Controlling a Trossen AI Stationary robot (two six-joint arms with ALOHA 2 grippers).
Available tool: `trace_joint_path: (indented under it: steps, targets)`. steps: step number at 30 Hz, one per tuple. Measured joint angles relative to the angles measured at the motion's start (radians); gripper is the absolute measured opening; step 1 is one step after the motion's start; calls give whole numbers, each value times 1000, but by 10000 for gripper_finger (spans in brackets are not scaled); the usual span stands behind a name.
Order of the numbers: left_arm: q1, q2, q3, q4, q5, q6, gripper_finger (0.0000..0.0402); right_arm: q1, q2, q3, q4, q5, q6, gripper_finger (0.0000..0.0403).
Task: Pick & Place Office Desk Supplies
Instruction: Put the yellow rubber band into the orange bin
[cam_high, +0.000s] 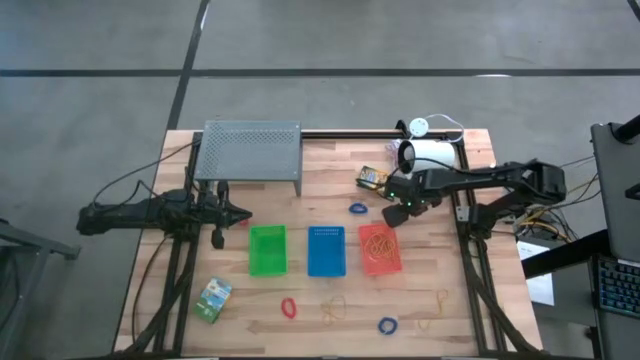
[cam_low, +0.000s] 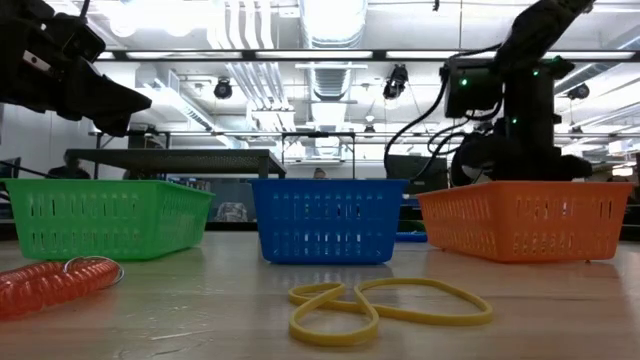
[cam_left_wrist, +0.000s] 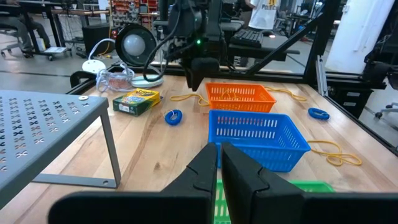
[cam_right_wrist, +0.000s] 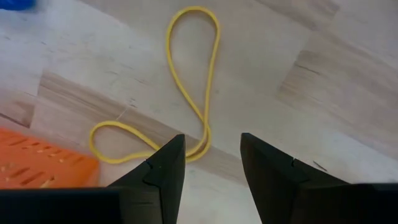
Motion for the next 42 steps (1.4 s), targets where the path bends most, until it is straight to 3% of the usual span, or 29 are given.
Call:
trace_joint_path:
  steps: [21, 30, 42]
  targets:
    - [0, 0, 0, 0, 0, 0, 28, -4, 101, 4, 36, -30, -28, 141]
    - [0, 0, 0, 0, 0, 0, 28, -11, 111, 2, 36, -22, -28, 98]
    - [0, 0, 0, 0, 0, 0, 28, -9, 109, 1, 45, 3, -24, 13]
